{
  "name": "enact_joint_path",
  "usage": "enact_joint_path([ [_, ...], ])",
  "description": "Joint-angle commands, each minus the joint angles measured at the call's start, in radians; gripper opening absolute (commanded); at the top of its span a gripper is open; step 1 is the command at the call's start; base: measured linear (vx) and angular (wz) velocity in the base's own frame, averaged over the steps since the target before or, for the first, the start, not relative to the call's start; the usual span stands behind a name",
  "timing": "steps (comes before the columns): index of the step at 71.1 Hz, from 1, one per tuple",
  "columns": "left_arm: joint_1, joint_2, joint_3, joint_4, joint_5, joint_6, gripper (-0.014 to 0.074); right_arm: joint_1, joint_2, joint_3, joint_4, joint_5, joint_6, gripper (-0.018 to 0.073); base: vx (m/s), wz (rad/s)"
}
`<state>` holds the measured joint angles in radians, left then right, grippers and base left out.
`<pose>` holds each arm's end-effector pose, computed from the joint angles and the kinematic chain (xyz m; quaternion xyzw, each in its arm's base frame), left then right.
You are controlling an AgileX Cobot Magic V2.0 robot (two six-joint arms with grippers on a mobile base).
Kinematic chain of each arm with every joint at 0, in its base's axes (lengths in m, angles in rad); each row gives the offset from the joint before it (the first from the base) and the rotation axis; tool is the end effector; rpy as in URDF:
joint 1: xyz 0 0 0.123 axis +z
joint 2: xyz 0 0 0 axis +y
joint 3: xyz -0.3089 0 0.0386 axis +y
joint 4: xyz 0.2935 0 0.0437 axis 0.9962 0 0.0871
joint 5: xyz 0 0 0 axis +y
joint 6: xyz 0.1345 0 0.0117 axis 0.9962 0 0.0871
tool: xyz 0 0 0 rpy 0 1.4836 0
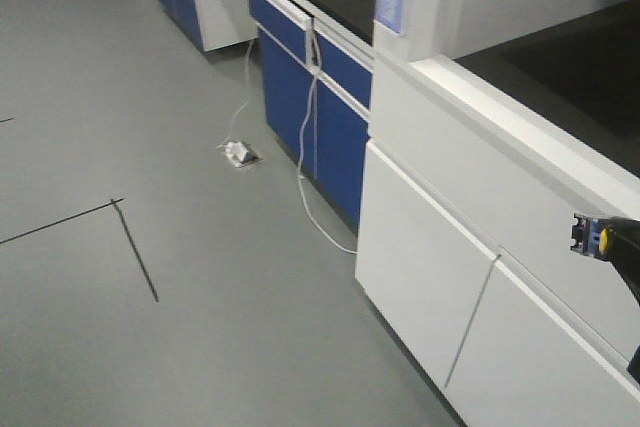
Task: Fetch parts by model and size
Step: 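Drive the base to the bench with the red tray, holding both buttons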
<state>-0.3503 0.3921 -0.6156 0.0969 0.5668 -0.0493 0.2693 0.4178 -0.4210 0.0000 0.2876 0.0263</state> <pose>0.1304 -0.0402 0.3504 0.1348 0.7793 -0.0765 0.6072 0.1533 0.0423 0.3017 -0.0937 0.7676 0.0934 0.6272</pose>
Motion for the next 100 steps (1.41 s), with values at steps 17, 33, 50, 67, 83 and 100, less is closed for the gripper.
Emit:
enact_joint_path([
  [17, -0.006, 0.009, -0.027, -0.001, -0.082, -0.001, -0.0006, -0.003, 0.003, -0.031, 0.000, -0.087, -0.006, -0.0010, -0.02, 0.64],
  [33, -0.006, 0.009, -0.027, -0.001, -0.082, -0.001, -0.0006, -0.003, 0.003, -0.031, 0.000, -0.087, -0.006, -0.0010, 0.00, 0.75],
  [50, -0.006, 0.009, -0.027, -0.001, -0.082, -0.001, -0.0006, -0.003, 0.003, -0.031, 0.000, -0.087, -0.006, -0.0010, 0.02, 0.63],
  [67, -0.006, 0.009, -0.027, -0.001, -0.082, -0.001, -0.0006, -0.003, 0.003, -0.031, 0.000, -0.087, -0.006, -0.0010, 0.06, 0.33],
  [83, -0.006, 0.009, -0.027, -0.001, -0.082, -0.001, -0.0006, -0.003, 0.003, -0.031, 0.000, -0.087, -0.006, -0.0010, 0.10, 0.18],
  [100, -0.006, 0.009, -0.027, -0.001, -0.082, -0.001, -0.0006, -0.003, 0.003, -0.031, 0.000, -0.087, -0.006, -0.0010, 0.19, 0.07],
])
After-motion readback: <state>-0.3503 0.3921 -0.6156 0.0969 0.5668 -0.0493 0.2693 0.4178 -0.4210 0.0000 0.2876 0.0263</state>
